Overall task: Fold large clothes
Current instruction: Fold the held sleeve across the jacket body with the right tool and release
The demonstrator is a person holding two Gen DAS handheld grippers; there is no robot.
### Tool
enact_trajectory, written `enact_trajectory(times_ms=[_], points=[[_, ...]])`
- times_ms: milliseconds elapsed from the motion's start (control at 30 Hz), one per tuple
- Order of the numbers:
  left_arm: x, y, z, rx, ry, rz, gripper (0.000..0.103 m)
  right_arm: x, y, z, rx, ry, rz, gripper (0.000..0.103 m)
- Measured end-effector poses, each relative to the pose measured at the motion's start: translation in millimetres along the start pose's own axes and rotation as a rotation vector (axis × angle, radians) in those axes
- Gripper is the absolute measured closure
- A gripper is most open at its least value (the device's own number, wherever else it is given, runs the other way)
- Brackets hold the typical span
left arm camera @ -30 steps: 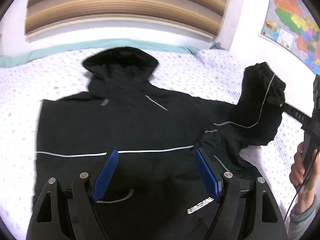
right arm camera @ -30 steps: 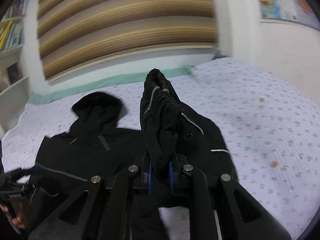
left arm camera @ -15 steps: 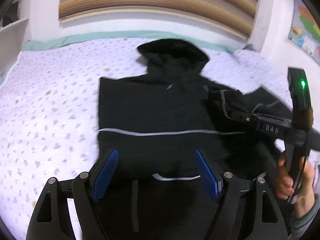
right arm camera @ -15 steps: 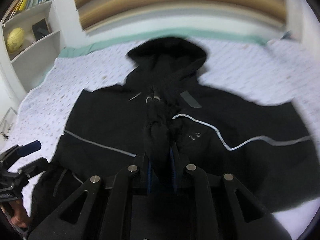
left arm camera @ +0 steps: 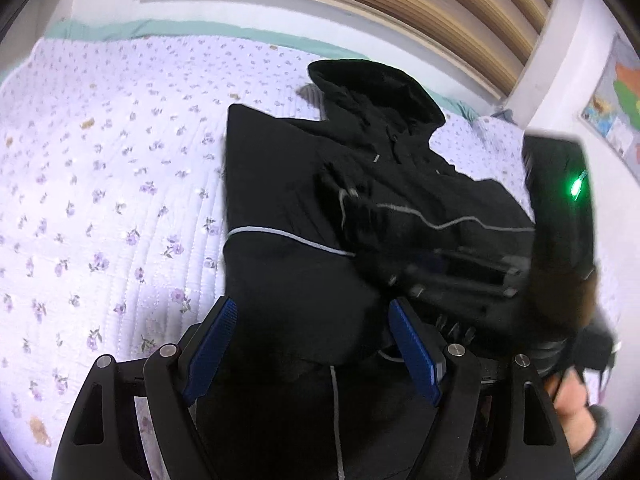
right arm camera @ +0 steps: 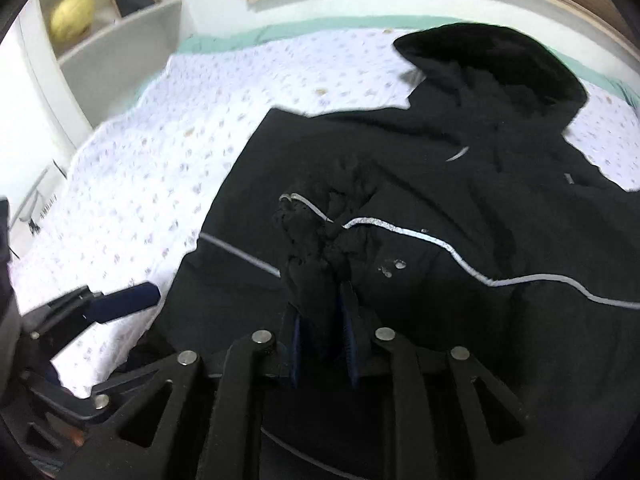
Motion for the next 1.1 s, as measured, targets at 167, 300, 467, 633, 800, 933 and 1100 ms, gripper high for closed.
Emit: enact_trajectory(times_ms=[167, 300, 467, 633, 800, 933, 1100], points=[[-8.5, 2.9, 9.8, 0.073, 0.031, 0.003, 0.024, -3.0, 18.1, -12.7, -0.128, -0.061, 0.022, 0.054], [-28.7, -5.1, -3.8, 0.223, 0.051, 0.061, 0.024, -3.6, 88.5, -33.2, -0.141, -0.063, -0.084, 0.044], [-53.6, -47.5, -26.7, 0.187, 0.082, 0.120, 0.024, 19.1, 167.5, -81.0, 0.019, -0.071, -0.176, 0.031], [-60.7, -74.9, -48.2, 0.108, 0.044, 0.127, 0.083, 47.6, 202.3, -120.3, 0.194, -0.082, -0.184, 0.031], [-62.4, -29.4, -22.5, 0.094, 0.061, 0.009, 0.084, 66.5, 215.9, -153.5, 0.252, -0.144, -0.205, 0.031], [-54.9, -45.3, 15.5, 0.016, 0.131, 0.110, 0.083, 72.7, 202.6, -177.6, 0.327, -0.190, -0.218, 0.031], [-41.3, -49.6, 28.8, 0.060, 0.175, 0.158, 0.079, 103.1, 144.6, -211.7, 0.374, -0.240, -0.137, 0.024]])
Point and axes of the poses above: each gripper's, at about its wrist camera, not at the fingertips, and y roughly against the way its jaws point, z to its left, x to its underside, the point moved 1 cm from there along -y, roughly the way its jaws point, and after that the axes turned 12 degrees about -x, right-handed, at the moved point
